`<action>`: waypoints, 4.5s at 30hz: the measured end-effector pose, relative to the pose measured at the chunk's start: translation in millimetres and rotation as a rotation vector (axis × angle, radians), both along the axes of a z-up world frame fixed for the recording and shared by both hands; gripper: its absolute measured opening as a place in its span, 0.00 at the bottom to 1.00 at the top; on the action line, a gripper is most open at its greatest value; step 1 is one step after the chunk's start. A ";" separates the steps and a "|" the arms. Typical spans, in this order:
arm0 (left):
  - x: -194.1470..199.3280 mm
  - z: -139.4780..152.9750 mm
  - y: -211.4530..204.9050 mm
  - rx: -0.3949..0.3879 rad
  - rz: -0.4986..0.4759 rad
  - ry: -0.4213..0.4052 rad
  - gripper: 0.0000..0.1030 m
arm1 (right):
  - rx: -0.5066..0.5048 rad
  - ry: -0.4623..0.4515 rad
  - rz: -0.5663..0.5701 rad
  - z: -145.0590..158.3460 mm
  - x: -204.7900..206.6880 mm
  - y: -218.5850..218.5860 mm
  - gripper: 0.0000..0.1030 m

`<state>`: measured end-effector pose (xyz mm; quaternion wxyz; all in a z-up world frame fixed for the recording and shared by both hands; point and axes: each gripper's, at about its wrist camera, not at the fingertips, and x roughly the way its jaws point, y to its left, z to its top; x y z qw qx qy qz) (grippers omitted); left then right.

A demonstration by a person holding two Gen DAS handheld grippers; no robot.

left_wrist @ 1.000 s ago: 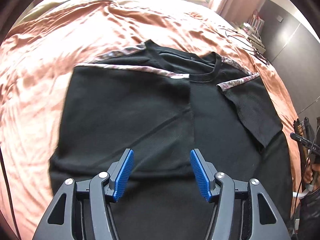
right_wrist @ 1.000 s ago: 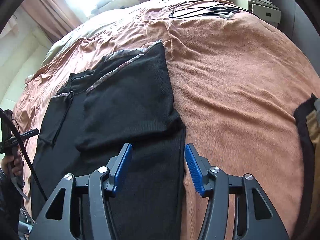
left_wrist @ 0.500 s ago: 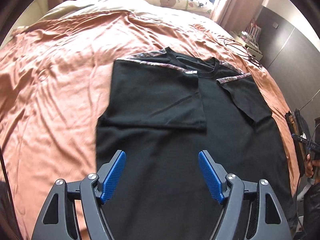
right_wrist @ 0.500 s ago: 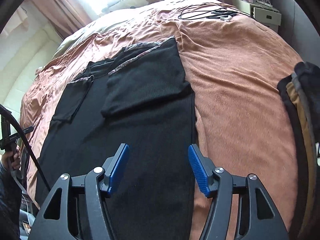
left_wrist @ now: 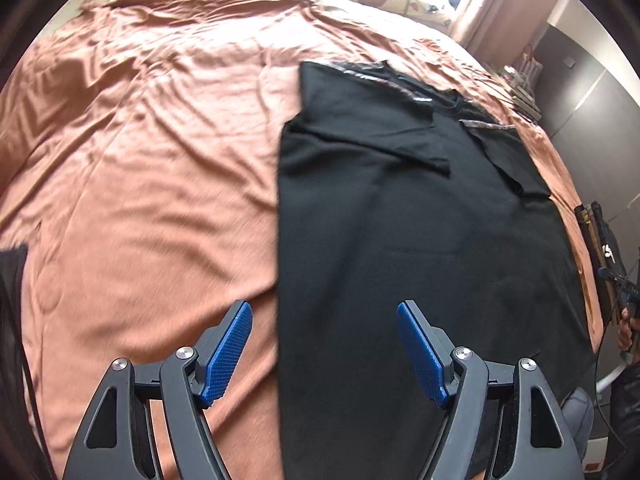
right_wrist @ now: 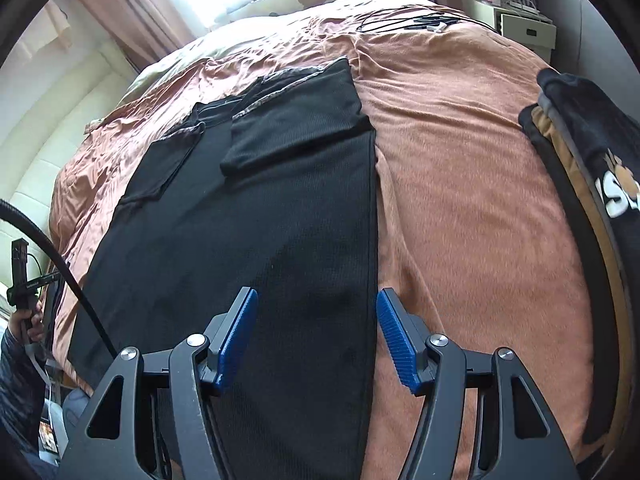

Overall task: Fold small clothes
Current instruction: 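Close the left gripper on the shirt side edge while the right gripper grasps it too, then lift the gripped side edge with both grippers and fold it over the shirt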

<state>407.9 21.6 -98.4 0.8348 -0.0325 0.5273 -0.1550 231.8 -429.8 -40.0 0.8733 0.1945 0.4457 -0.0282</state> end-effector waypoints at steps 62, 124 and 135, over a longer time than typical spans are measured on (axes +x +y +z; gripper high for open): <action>-143.8 -81.1 91.7 -0.488 0.294 0.268 0.21 | 0.555 0.005 -0.189 -84.4 -135.7 -18.4 0.39; -336.7 87.8 118.1 -0.613 0.248 -0.100 0.03 | 0.453 -0.353 -0.033 64.9 -334.6 21.7 0.06; -344.9 111.1 122.9 -0.627 0.227 -0.150 0.03 | 0.443 -0.383 -0.036 67.7 -346.1 14.7 0.06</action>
